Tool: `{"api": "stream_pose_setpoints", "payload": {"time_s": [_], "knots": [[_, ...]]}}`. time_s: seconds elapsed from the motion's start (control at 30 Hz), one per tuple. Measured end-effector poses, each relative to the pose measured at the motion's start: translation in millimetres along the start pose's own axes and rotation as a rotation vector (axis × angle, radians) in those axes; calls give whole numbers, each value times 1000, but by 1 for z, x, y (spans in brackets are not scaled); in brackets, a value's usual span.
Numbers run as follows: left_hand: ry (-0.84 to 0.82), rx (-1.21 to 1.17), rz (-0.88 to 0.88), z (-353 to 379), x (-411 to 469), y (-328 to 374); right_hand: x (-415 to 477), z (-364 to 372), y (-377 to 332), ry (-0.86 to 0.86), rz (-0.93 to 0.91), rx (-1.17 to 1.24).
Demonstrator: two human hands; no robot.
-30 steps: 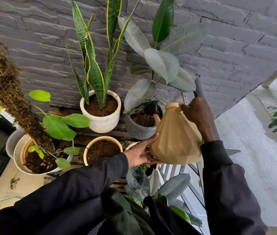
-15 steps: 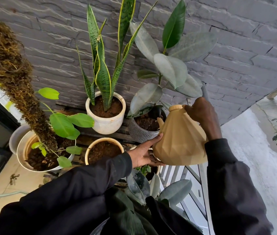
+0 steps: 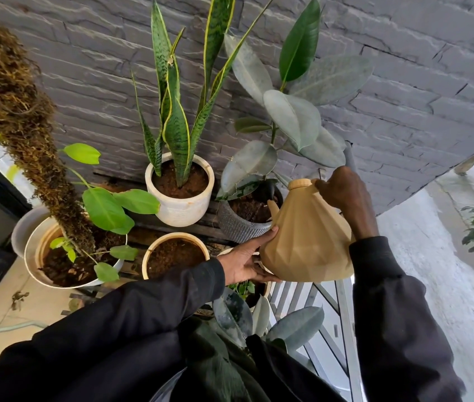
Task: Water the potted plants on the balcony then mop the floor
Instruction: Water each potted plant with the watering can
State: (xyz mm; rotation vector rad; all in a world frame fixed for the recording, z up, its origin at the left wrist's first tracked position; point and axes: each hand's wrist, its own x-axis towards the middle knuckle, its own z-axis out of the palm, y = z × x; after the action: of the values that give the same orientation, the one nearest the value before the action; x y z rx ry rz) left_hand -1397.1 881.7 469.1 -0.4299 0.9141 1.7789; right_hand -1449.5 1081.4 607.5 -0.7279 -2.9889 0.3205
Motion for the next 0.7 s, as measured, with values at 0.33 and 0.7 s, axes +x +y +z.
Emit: {"api": "stream_pose_setpoints", "payload": {"time_s": [0.33,0.7], "knots": [[-6,1,-11,-5,3,-4,-6,9,14,25,22,77],[74,223,3,-29,-2,-11,-91,34,43,110,147,402]]}}
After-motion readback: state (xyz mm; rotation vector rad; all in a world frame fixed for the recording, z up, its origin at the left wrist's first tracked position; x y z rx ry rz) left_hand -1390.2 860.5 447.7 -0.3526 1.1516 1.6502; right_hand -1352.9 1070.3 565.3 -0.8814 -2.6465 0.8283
